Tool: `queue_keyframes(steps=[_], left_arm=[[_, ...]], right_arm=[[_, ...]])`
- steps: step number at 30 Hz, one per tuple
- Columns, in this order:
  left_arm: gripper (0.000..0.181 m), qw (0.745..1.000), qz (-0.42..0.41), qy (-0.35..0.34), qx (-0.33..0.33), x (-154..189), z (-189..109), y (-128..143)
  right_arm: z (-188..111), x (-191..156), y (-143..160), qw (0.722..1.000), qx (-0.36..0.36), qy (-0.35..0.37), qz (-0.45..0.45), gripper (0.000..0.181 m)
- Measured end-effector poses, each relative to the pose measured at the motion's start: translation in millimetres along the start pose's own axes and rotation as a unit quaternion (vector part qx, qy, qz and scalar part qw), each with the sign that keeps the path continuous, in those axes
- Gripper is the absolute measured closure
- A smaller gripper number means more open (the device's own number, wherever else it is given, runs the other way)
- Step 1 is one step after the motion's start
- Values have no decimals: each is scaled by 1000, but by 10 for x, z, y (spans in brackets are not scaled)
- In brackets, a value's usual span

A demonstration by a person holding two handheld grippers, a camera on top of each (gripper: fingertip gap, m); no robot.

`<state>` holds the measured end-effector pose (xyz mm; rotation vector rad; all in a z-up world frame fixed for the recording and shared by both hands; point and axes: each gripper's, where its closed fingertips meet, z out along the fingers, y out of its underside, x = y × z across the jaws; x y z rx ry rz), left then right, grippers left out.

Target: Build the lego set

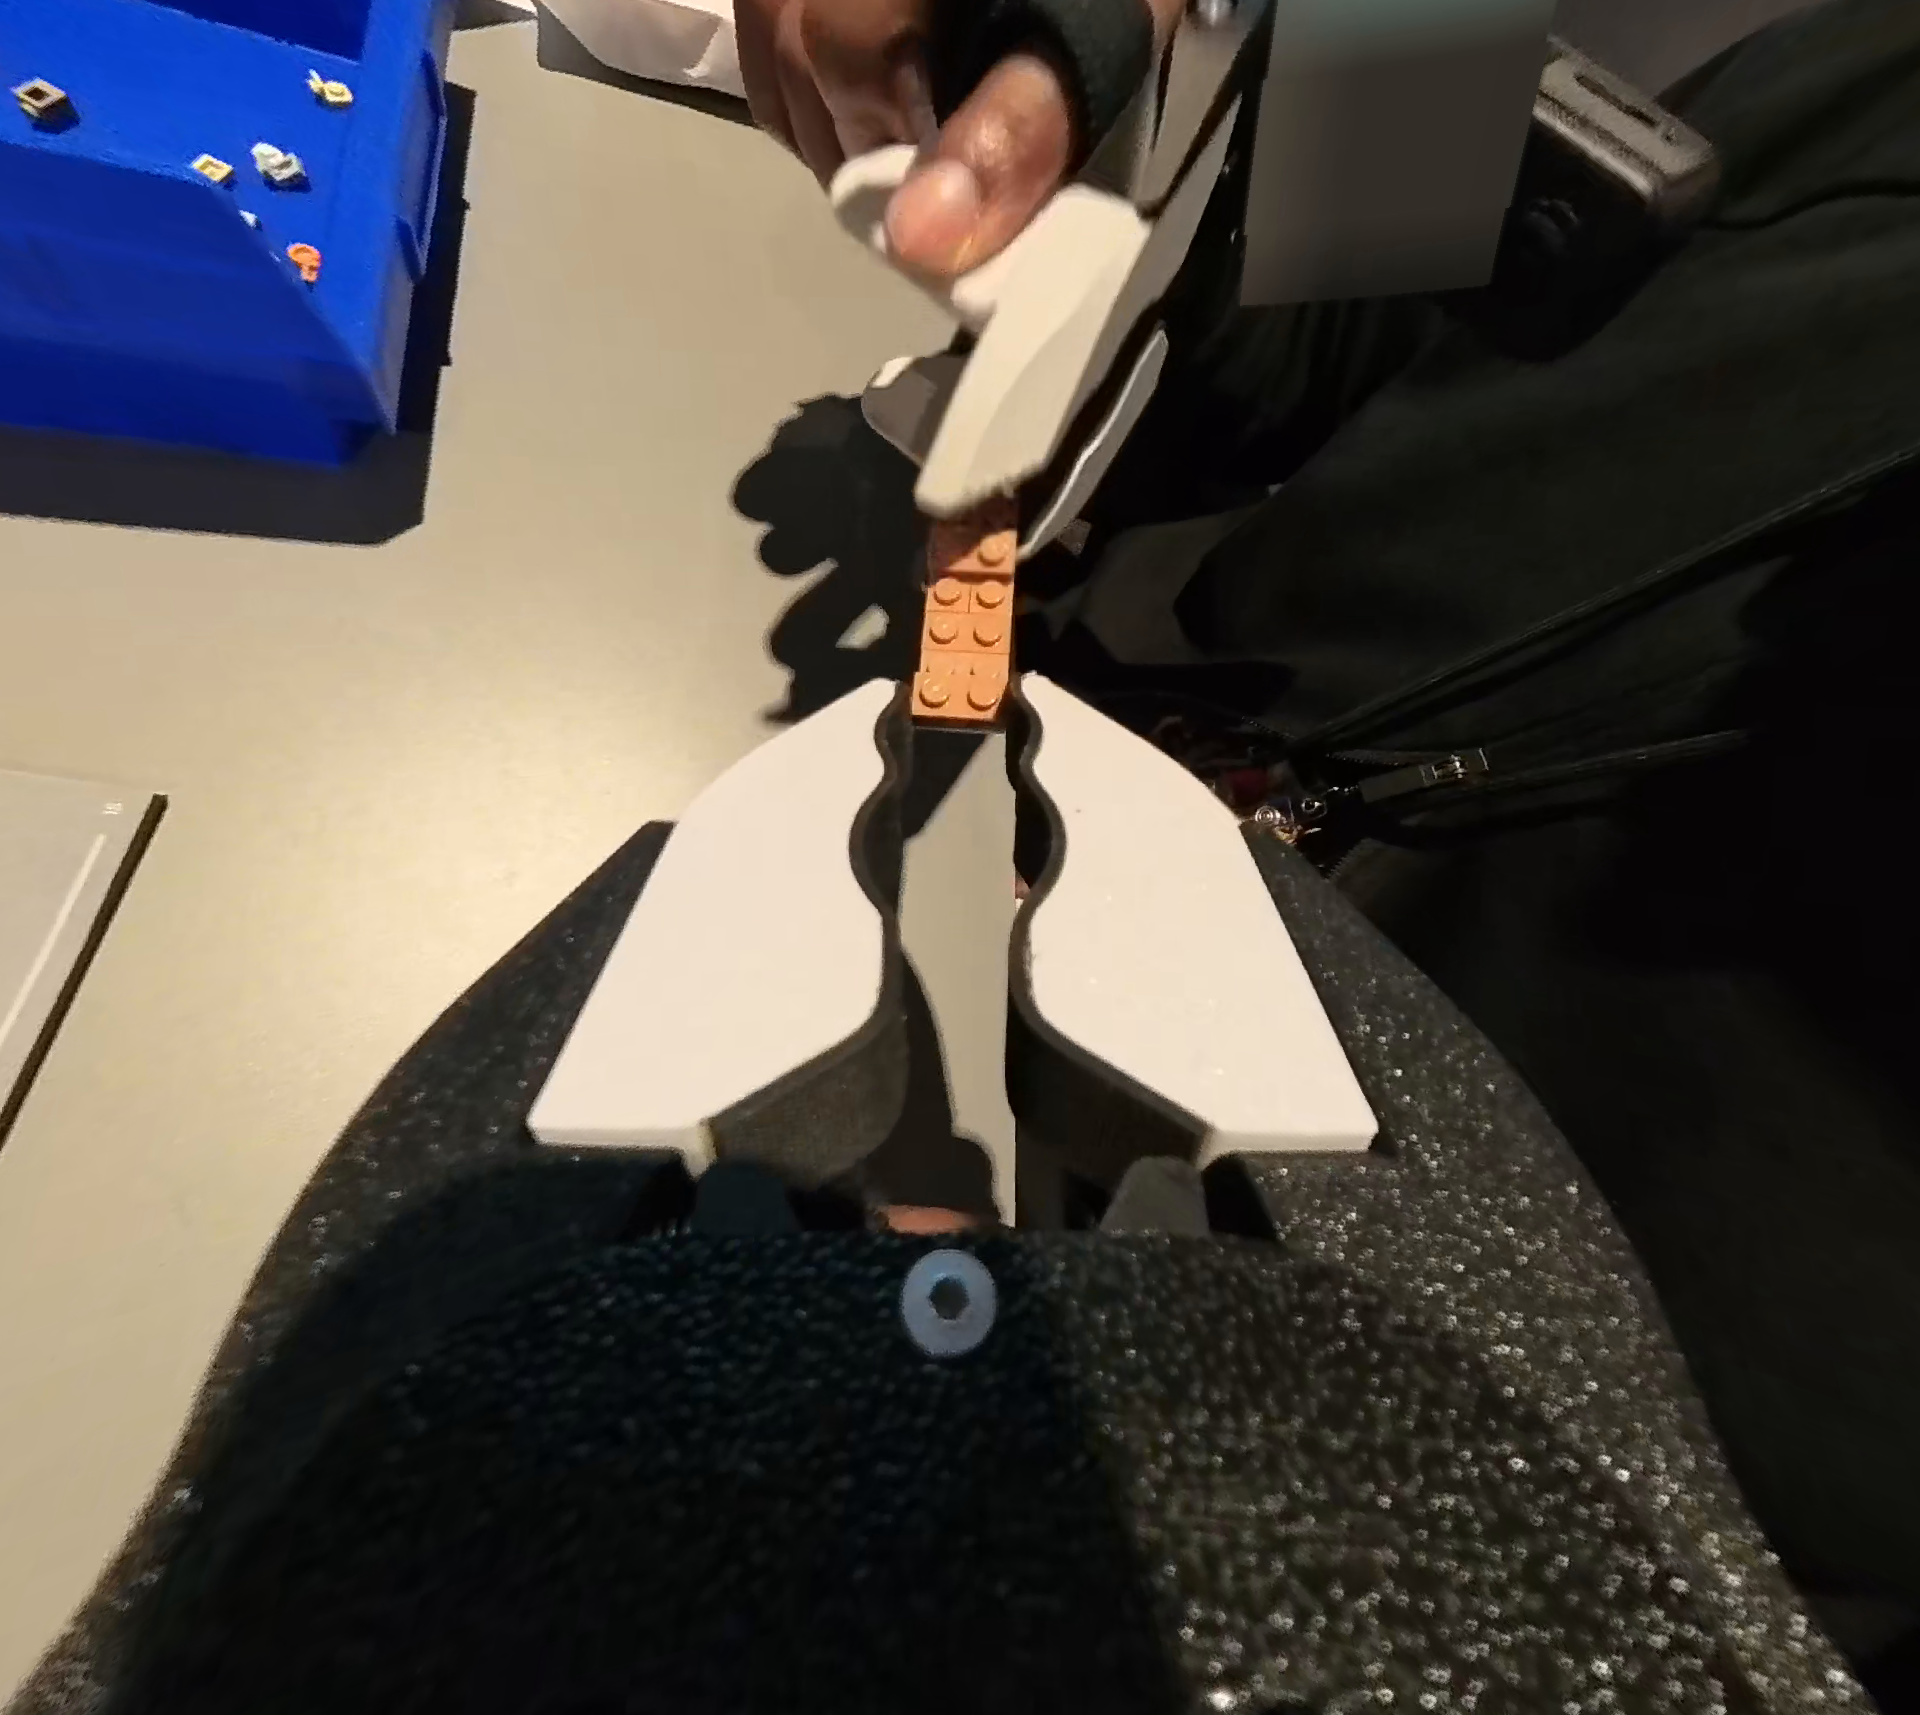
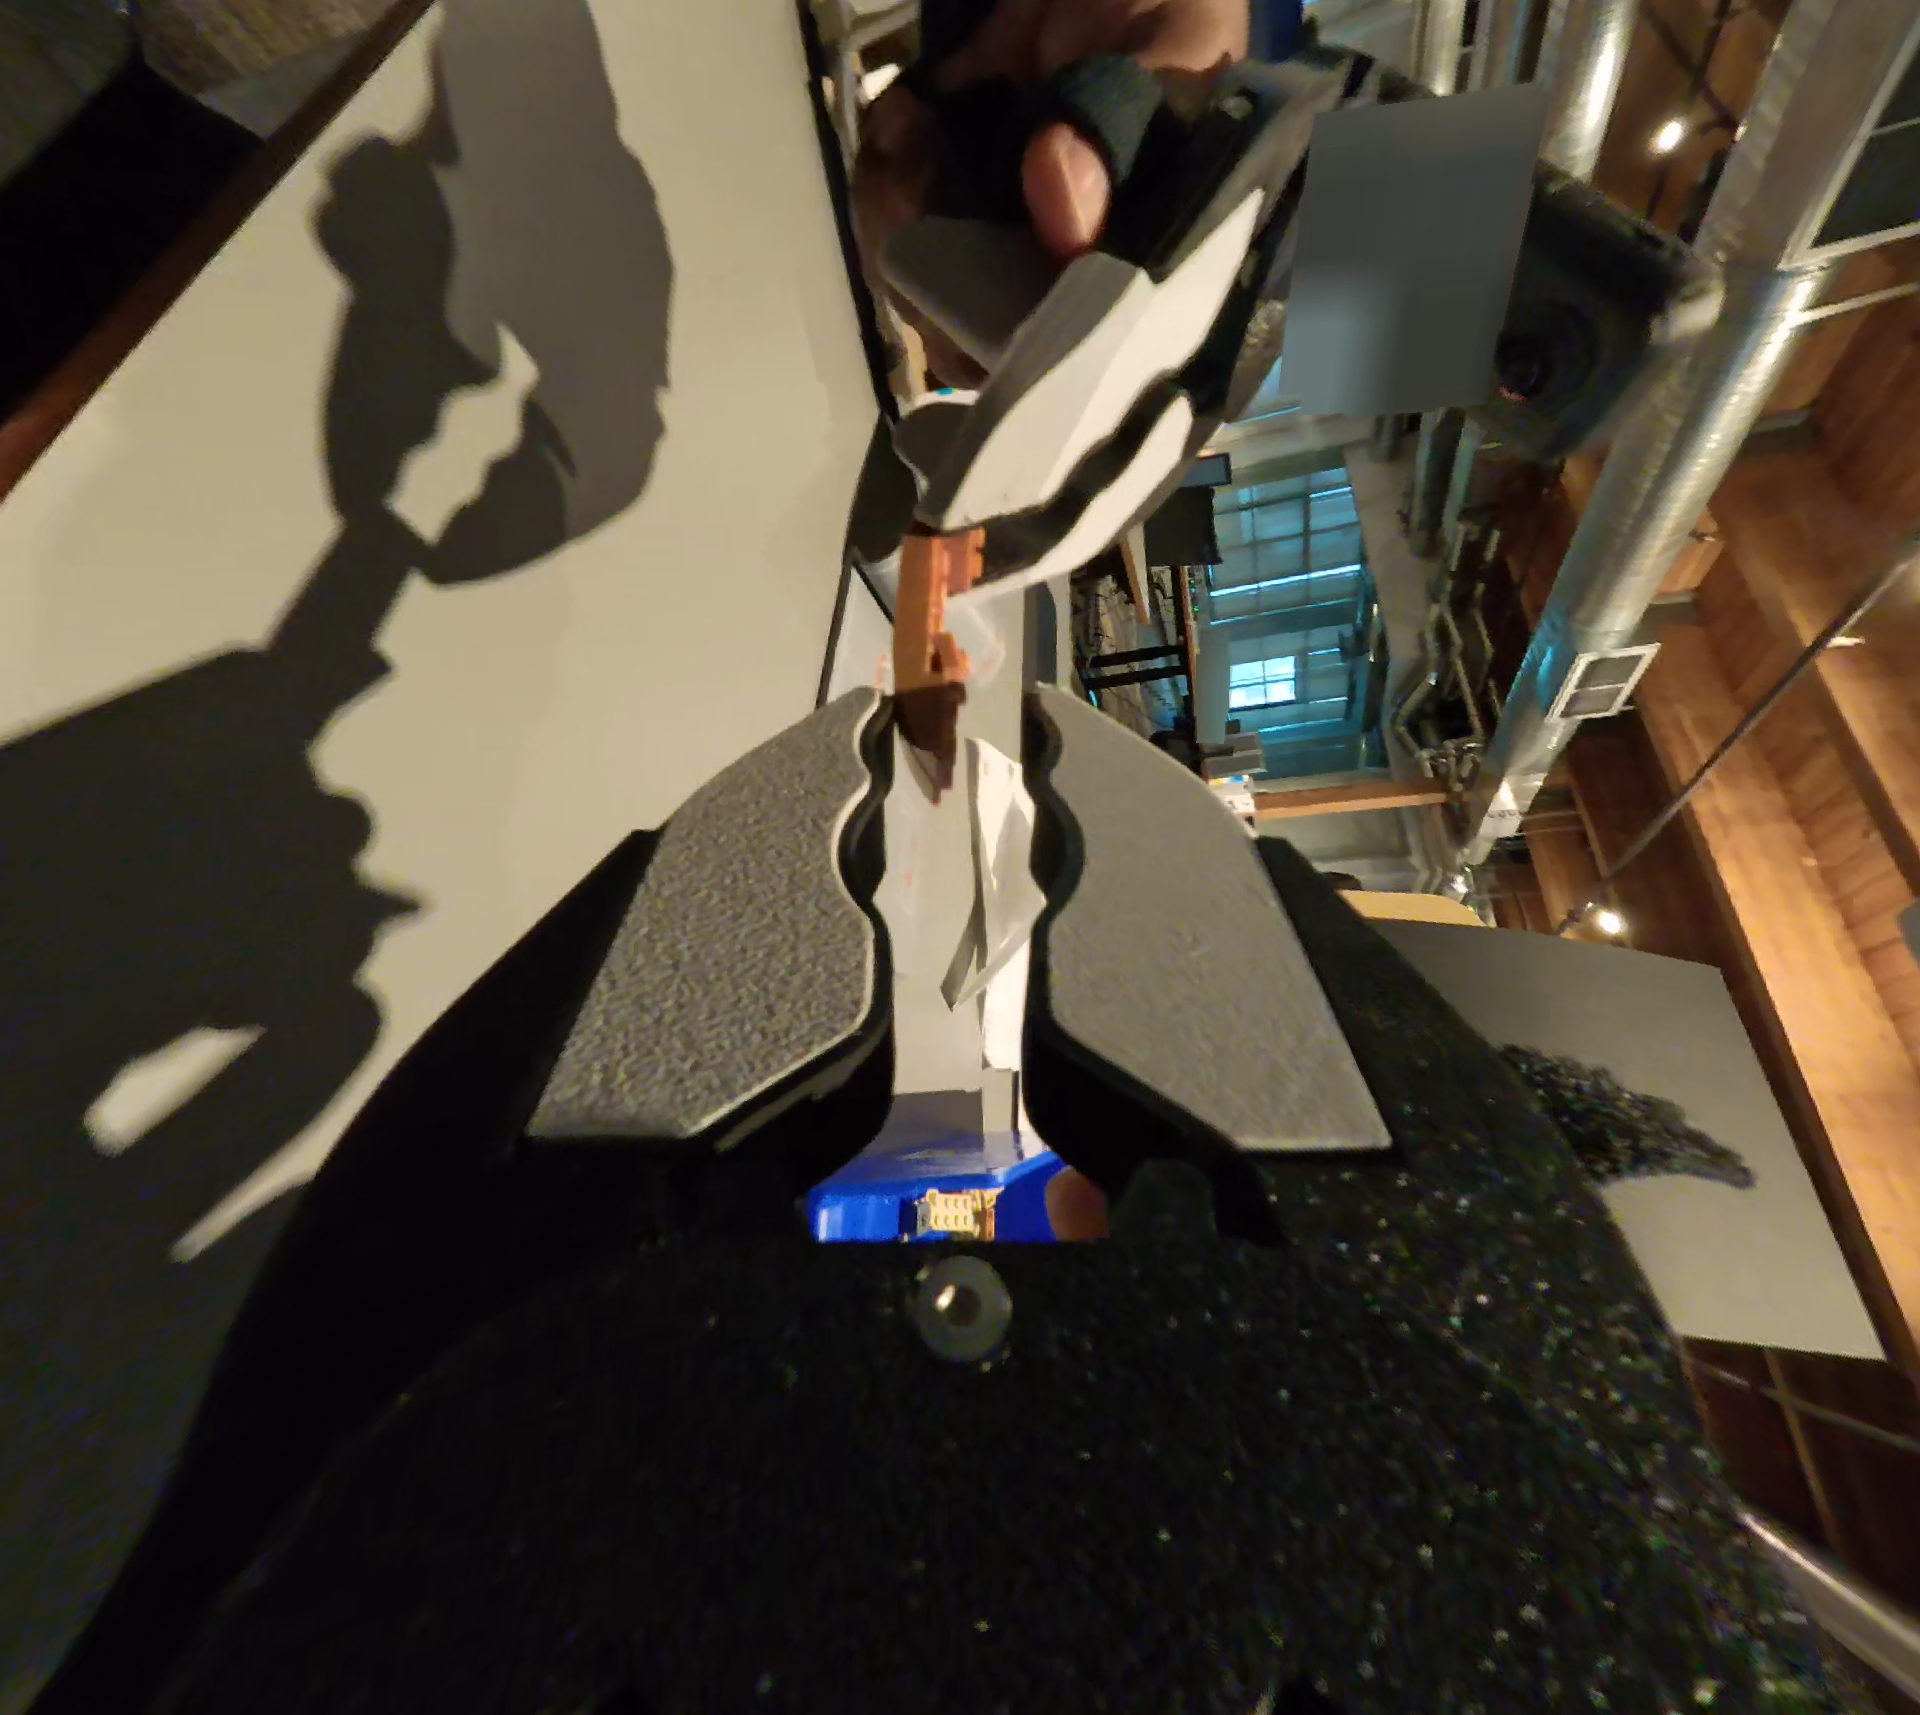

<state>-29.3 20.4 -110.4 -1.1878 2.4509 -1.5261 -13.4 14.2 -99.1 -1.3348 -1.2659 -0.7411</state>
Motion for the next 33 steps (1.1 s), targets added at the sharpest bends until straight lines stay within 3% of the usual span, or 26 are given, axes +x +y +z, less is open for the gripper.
queue_keyframes(steps=[14,19,33], left_arm=[[165,999,23,-13,-21,56,-16,-29],[165,999,25,-14,-19,64,-12,-39],[165,1000,16,-14,0,63,-31,-65]], right_arm=[[-15,-78,-123,999,33,-24,-4,150],[3,-57,-107,1000,25,-11,-15,169],[-10,-7,-88,1000,17,-9,0,170]])
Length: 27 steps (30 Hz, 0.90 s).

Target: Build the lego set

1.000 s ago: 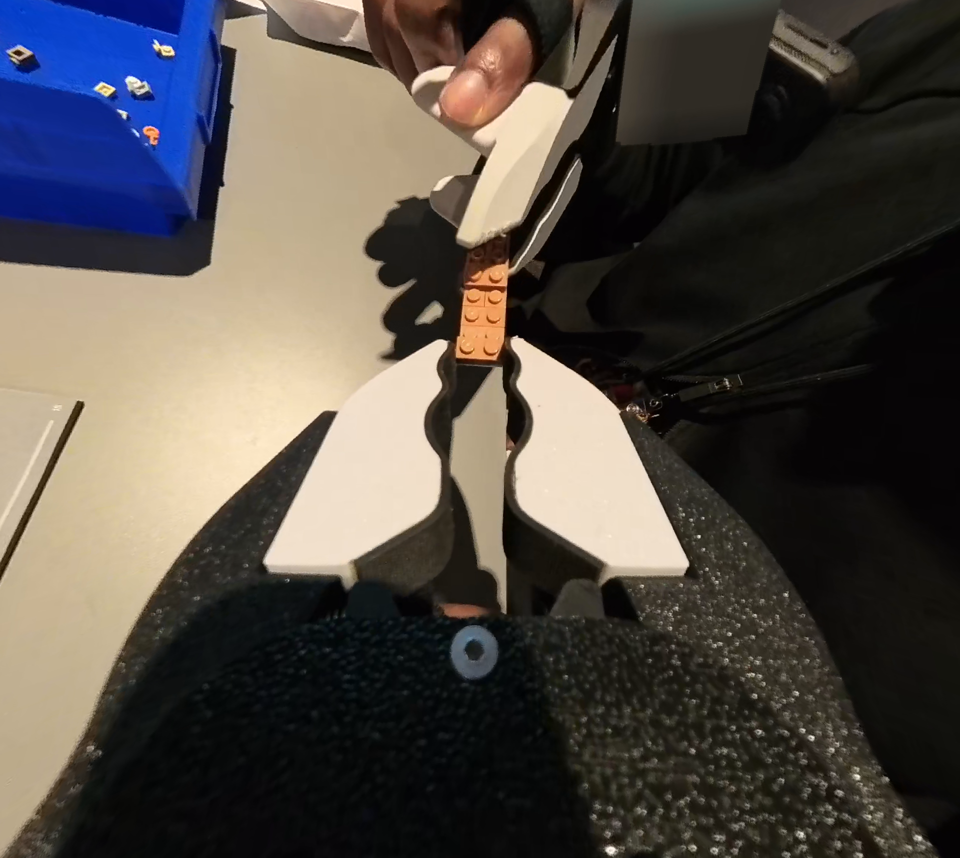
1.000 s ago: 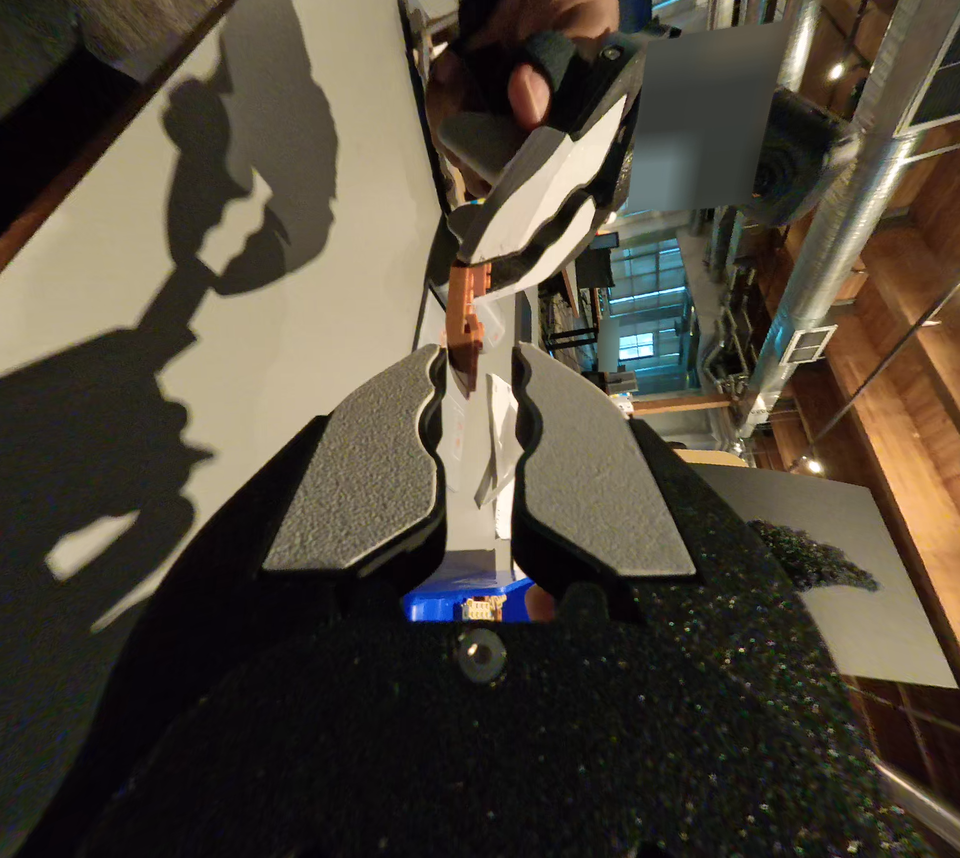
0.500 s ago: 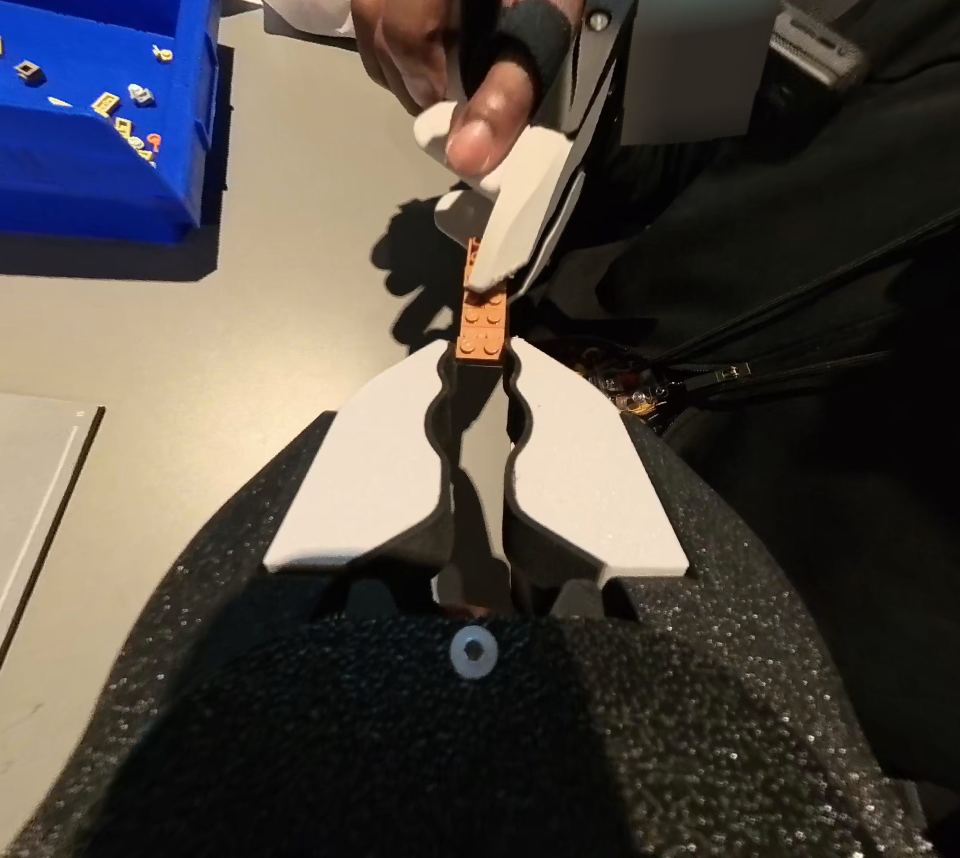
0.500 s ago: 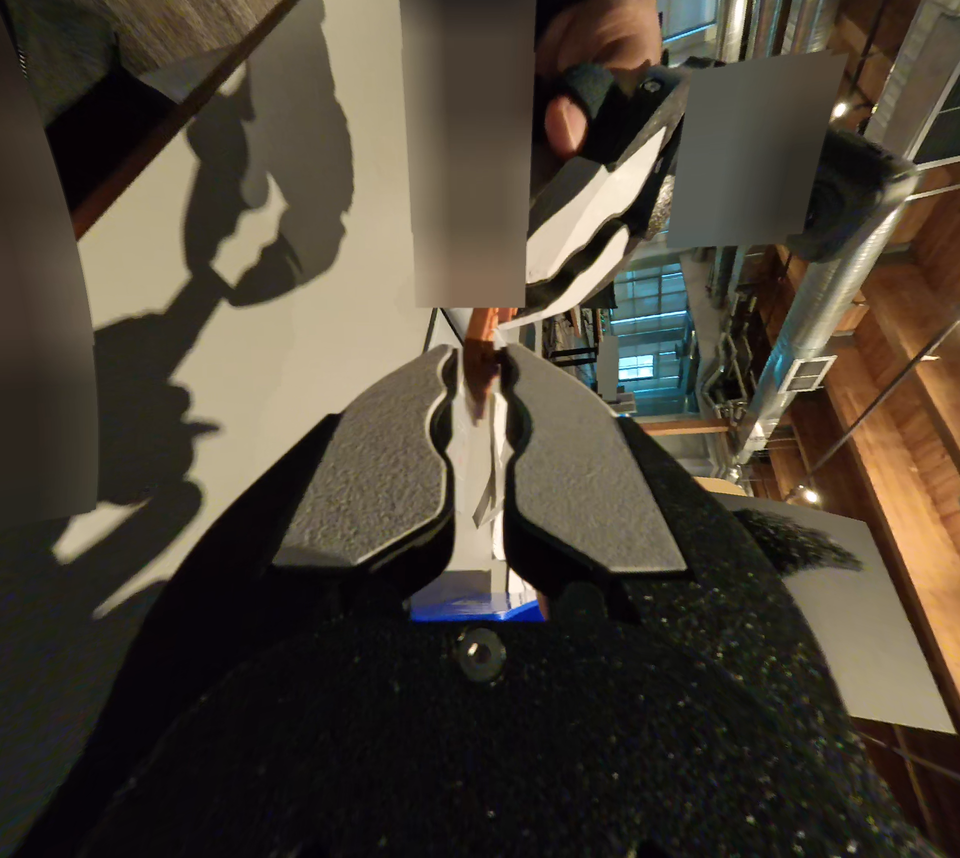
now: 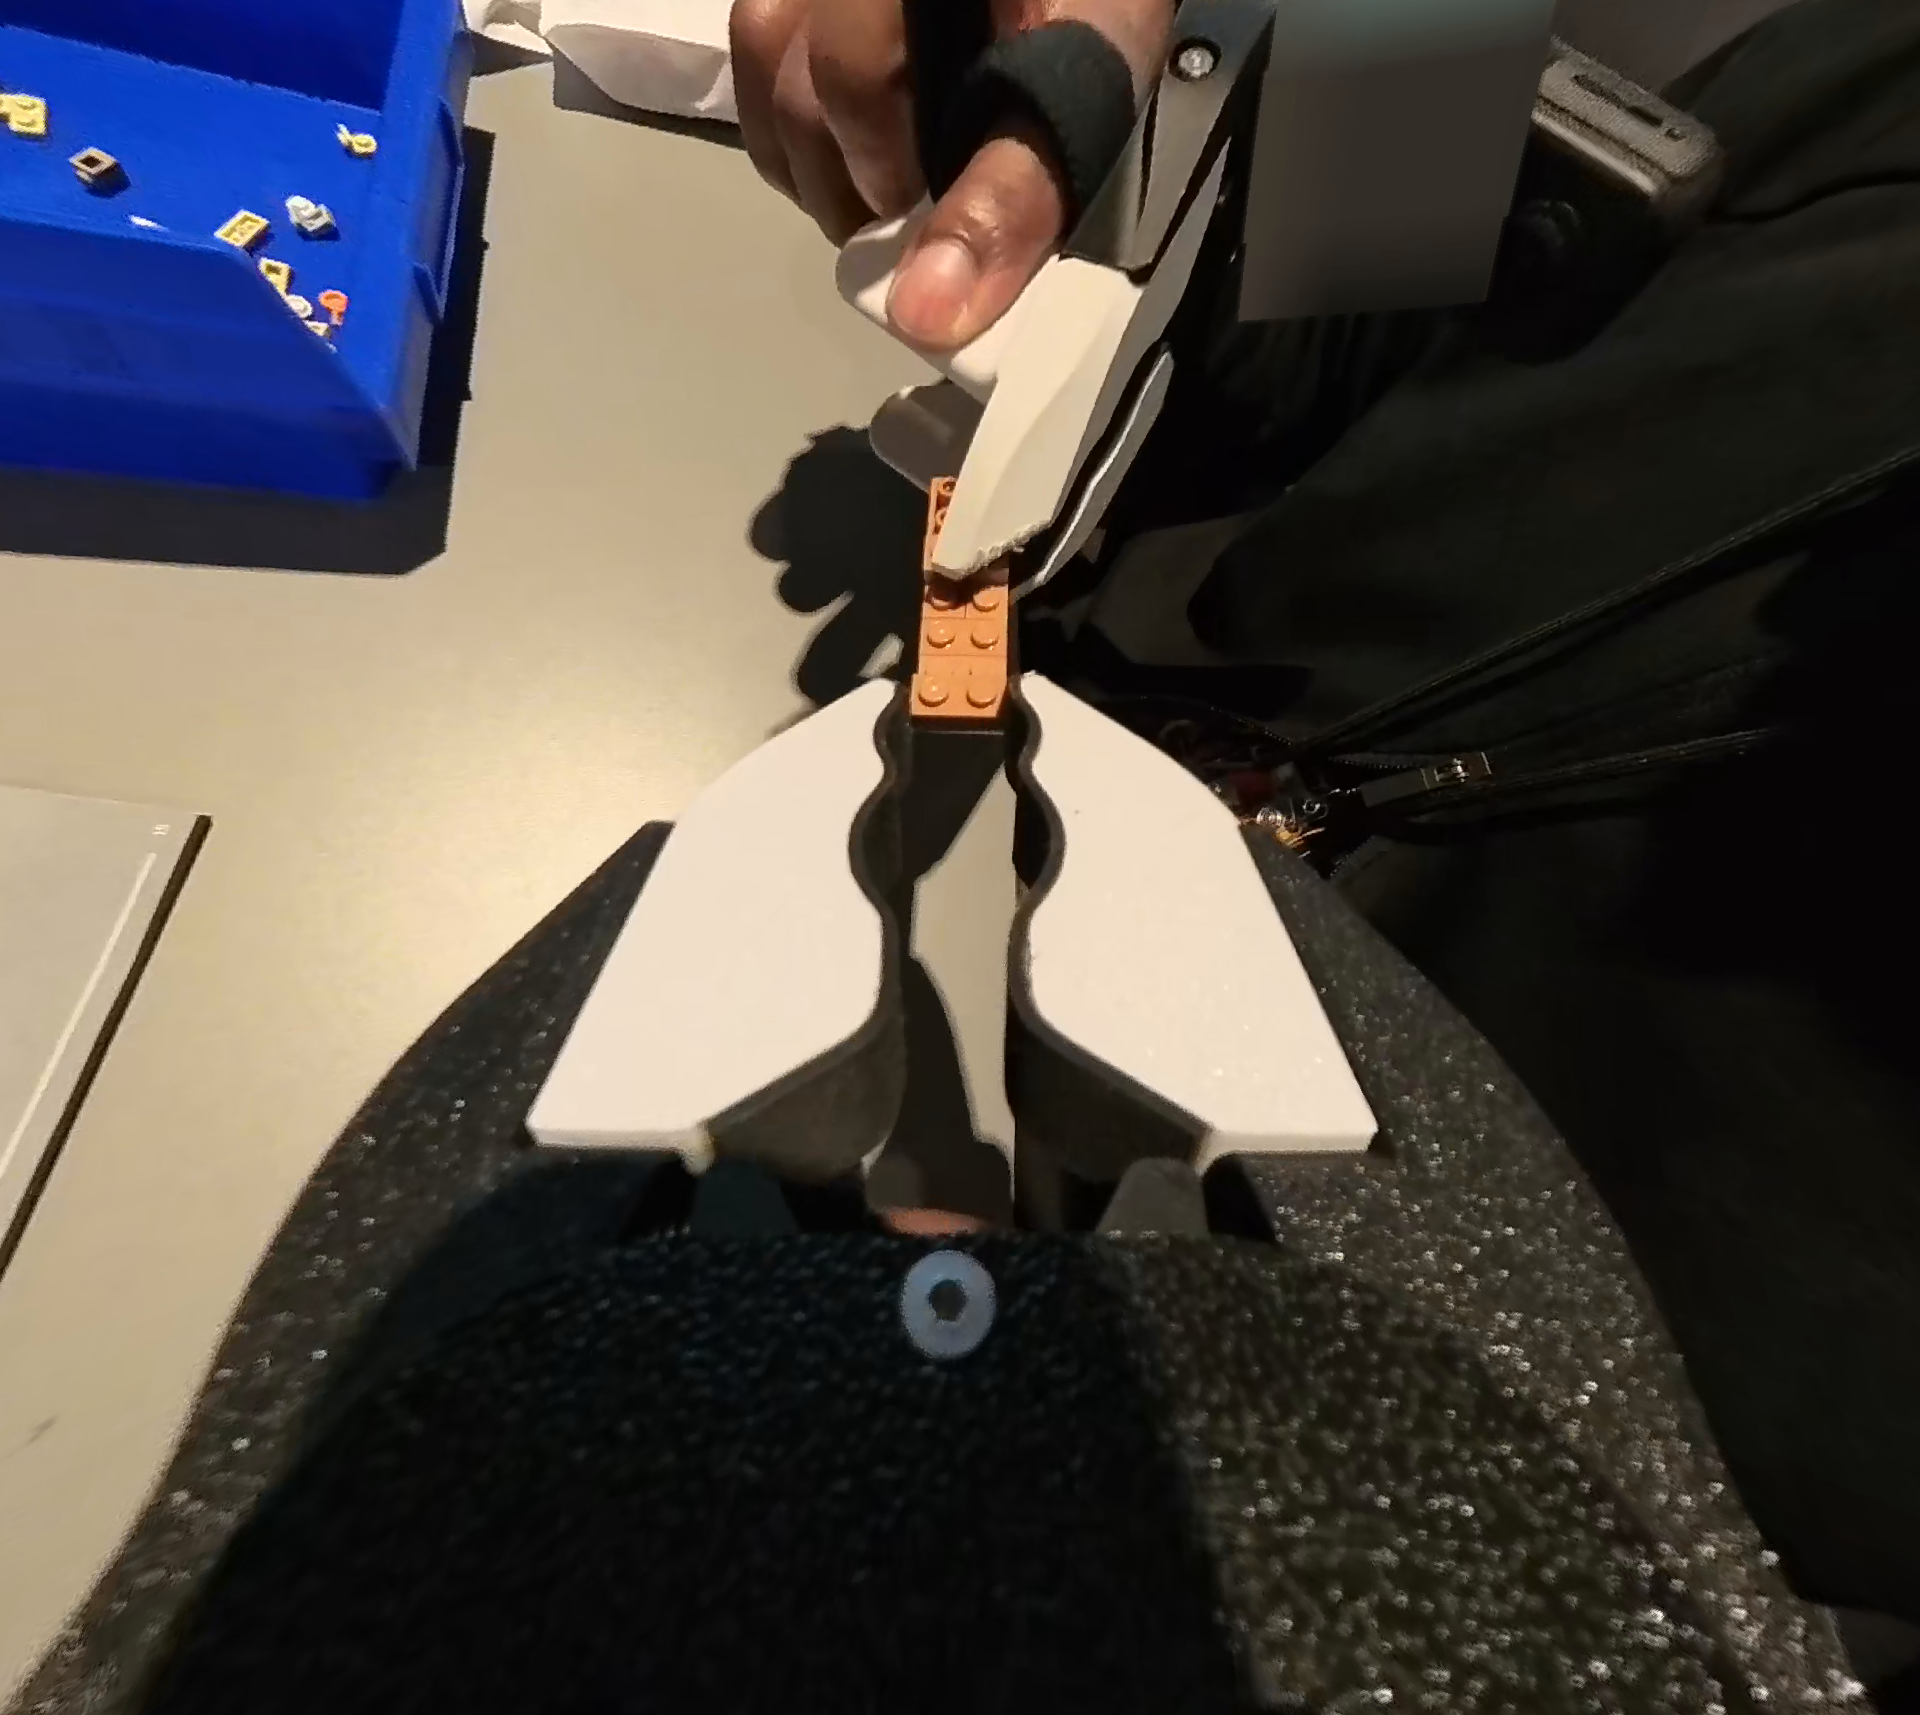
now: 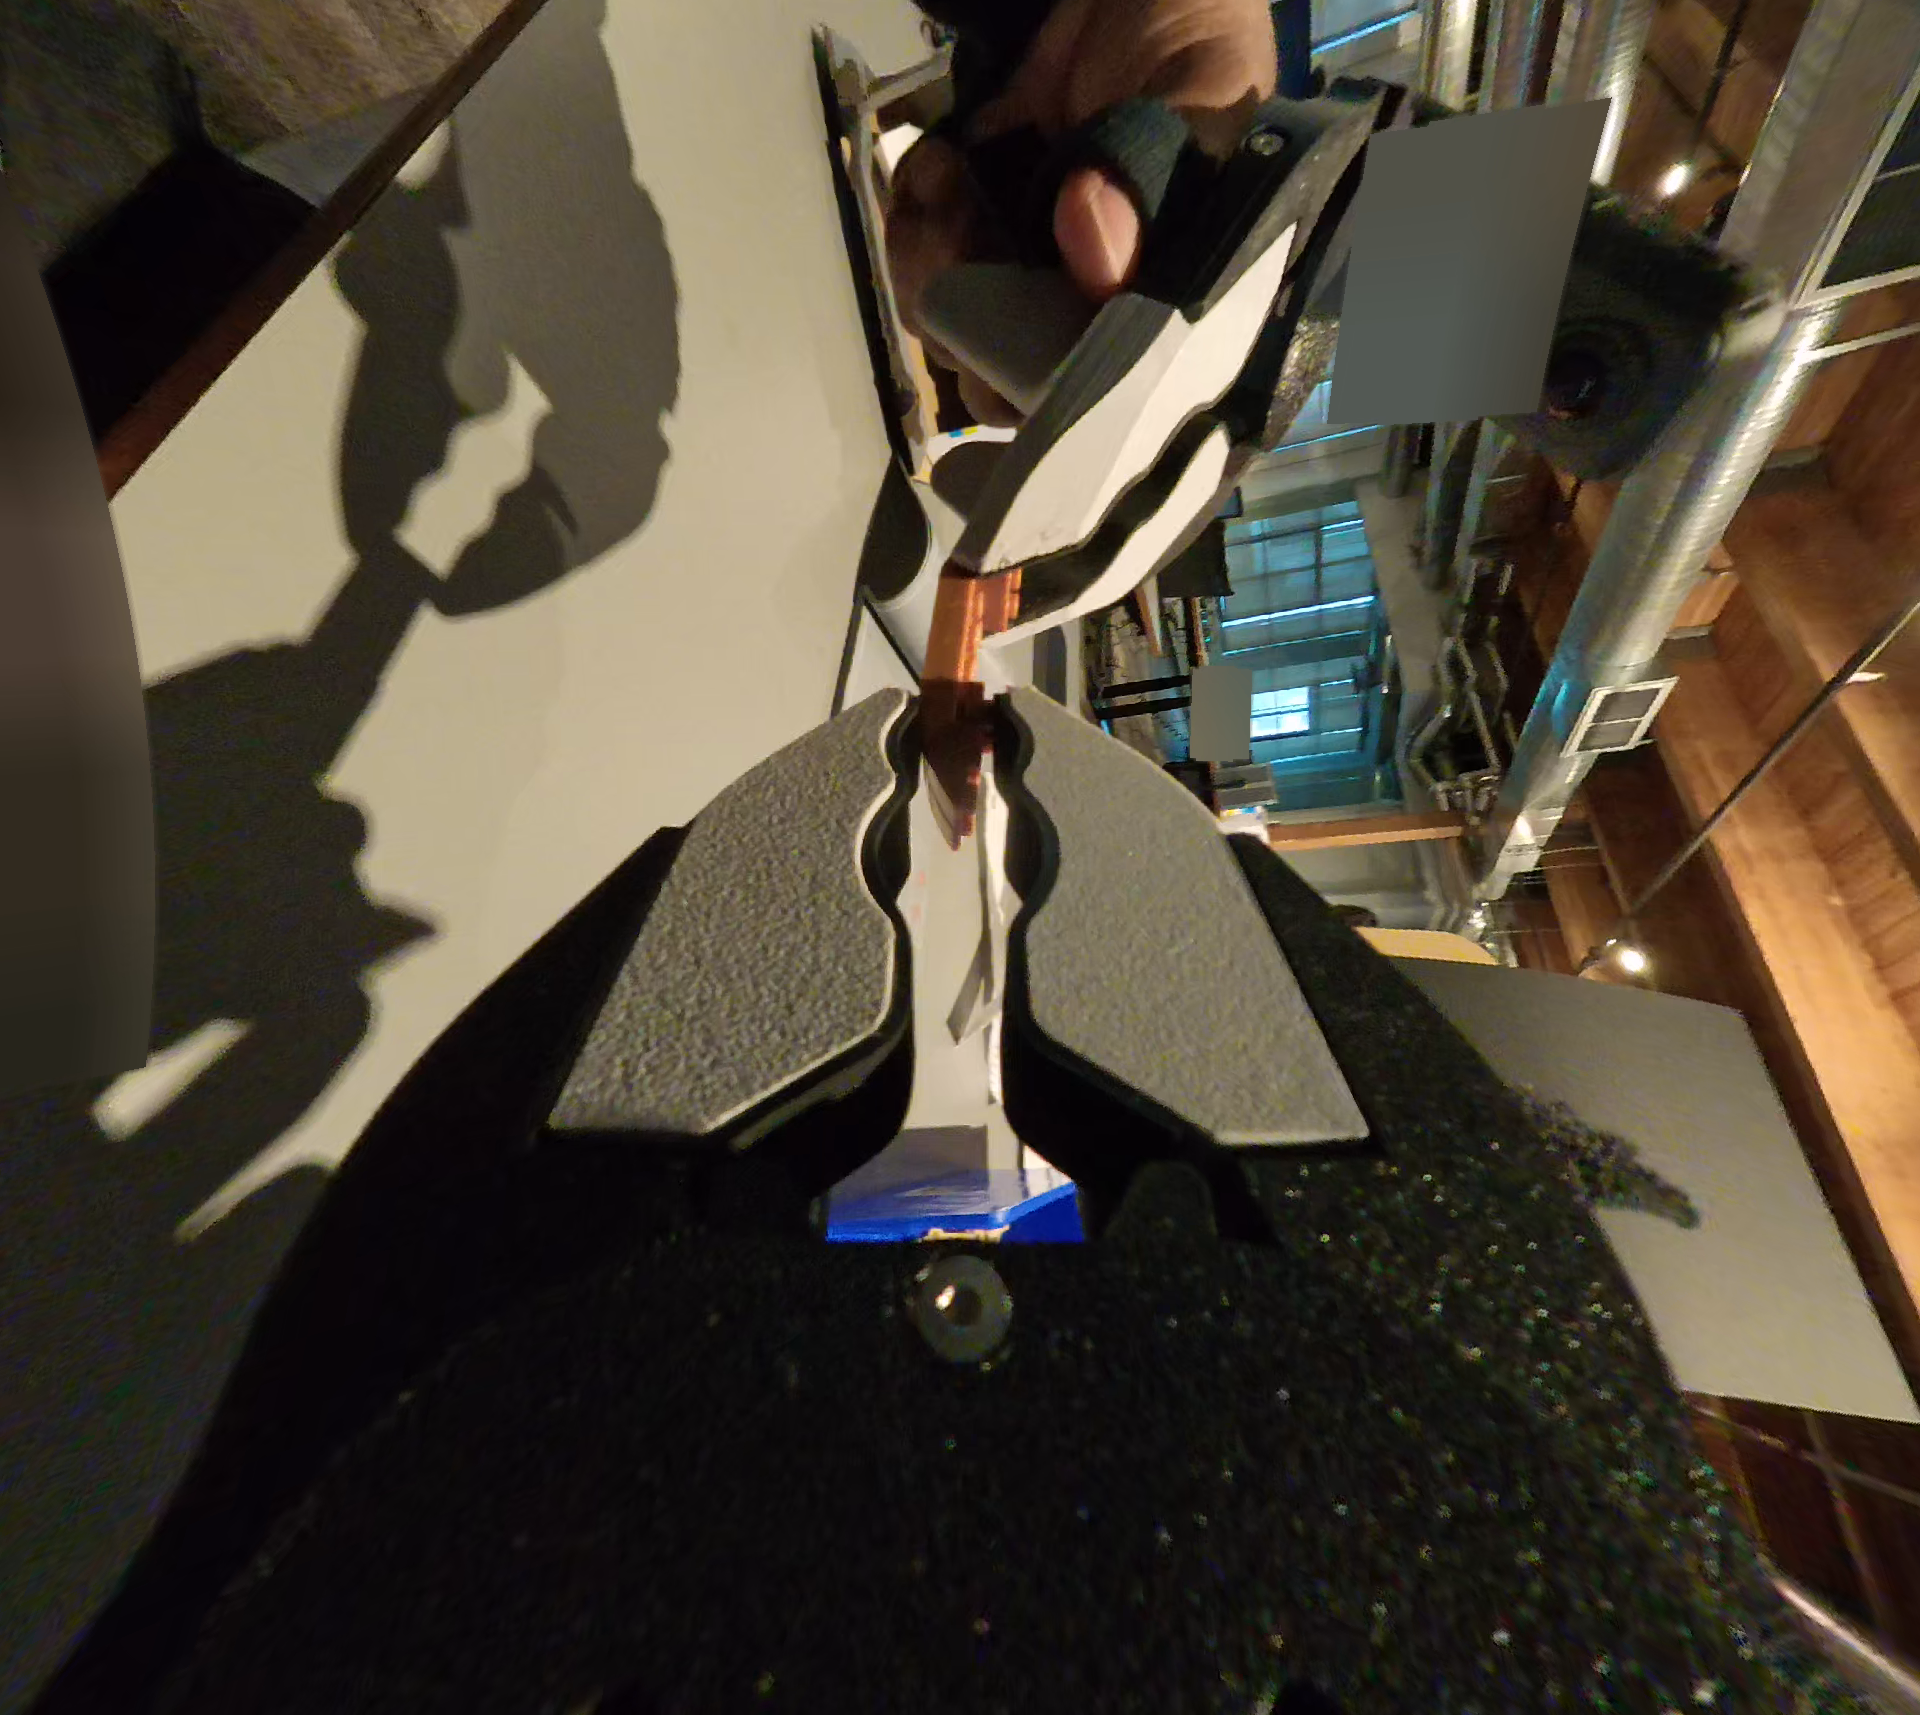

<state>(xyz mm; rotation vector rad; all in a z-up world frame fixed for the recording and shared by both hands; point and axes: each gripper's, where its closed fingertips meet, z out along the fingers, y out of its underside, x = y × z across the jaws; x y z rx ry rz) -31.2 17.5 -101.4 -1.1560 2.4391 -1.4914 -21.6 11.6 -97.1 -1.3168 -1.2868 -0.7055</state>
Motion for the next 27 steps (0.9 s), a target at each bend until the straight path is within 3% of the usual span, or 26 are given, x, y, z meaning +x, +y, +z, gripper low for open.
queue_keyframes(steps=[19,24,27], left_arm=[[164,999,2,-1,38,18,15,-27],[165,996,-24,10,80,20,-48,-125],[165,994,-50,15,99,-11,-58,-141]], right_arm=[[-55,-7,-8,999,-19,-24,19,171],[-56,86,-1,999,-4,19,32,170],[-54,95,2,999,-4,25,36,158]])
